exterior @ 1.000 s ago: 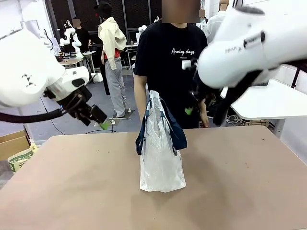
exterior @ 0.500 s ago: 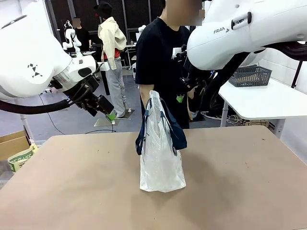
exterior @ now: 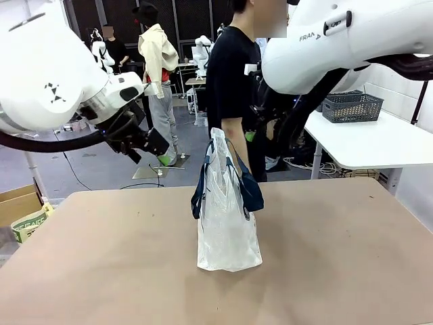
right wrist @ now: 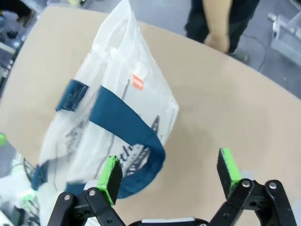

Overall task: Transfer purchased items from the store into the shopping bag.
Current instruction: Open the Reusable shopping bag in the center of the table.

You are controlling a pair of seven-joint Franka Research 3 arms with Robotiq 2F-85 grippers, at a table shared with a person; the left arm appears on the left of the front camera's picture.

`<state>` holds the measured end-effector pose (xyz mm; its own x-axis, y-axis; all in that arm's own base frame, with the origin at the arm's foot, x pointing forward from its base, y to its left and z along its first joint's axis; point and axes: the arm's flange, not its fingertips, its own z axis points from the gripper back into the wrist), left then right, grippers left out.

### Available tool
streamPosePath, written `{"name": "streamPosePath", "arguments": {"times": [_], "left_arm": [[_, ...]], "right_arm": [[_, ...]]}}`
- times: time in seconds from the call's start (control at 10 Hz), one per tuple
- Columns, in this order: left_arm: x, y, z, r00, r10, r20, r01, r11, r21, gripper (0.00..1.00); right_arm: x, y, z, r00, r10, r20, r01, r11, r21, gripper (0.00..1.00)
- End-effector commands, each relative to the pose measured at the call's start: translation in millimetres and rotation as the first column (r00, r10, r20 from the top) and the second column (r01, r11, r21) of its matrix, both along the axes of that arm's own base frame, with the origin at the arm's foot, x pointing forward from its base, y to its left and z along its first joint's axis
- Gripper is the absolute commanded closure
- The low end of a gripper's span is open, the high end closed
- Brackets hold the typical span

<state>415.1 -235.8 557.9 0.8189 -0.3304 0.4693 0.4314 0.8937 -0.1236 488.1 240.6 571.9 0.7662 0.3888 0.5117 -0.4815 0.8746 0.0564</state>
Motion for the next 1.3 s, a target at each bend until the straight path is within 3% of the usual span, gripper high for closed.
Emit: {"name": "streamPosePath", "arguments": {"times": [0.0, 0.2, 0.3, 0.4, 0.6, 0.9, 1.2], "left_arm": [[8, -23, 16, 0.989, 0.095, -0.110, -0.097, 0.995, -0.014, 0.00], [13, -44, 21, 0.977, 0.136, -0.165, -0.142, 0.990, -0.024, 0.00], [19, -49, 20, 0.981, 0.147, -0.125, -0.151, 0.988, -0.024, 0.00], [3, -32, 15, 0.985, 0.110, -0.134, -0.114, 0.993, -0.022, 0.00], [10, -44, 16, 0.982, 0.120, -0.149, -0.126, 0.992, -0.031, 0.00], [21, -68, 29, 0.936, 0.239, -0.259, -0.262, 0.963, -0.061, 0.00], [21, -86, 35, 0.927, 0.246, -0.281, -0.279, 0.957, -0.083, 0.00]], "right_arm": [[16, 20, 14, 0.992, -0.082, -0.099, 0.089, 0.993, 0.071, 0.00], [32, 37, 15, 0.980, -0.122, -0.160, 0.134, 0.989, 0.064, 0.00], [39, 41, 10, 0.988, -0.029, -0.152, 0.032, 0.999, 0.017, 0.00], [17, 27, 13, 0.989, -0.091, -0.117, 0.099, 0.993, 0.064, 0.00], [27, 38, 9, 0.987, -0.077, -0.143, 0.086, 0.995, 0.058, 0.00], [38, 38, 1, 0.973, -0.112, -0.203, 0.148, 0.974, 0.170, 0.00], [45, 43, -15, 0.961, -0.082, -0.263, 0.134, 0.974, 0.185, 0.00]]}}
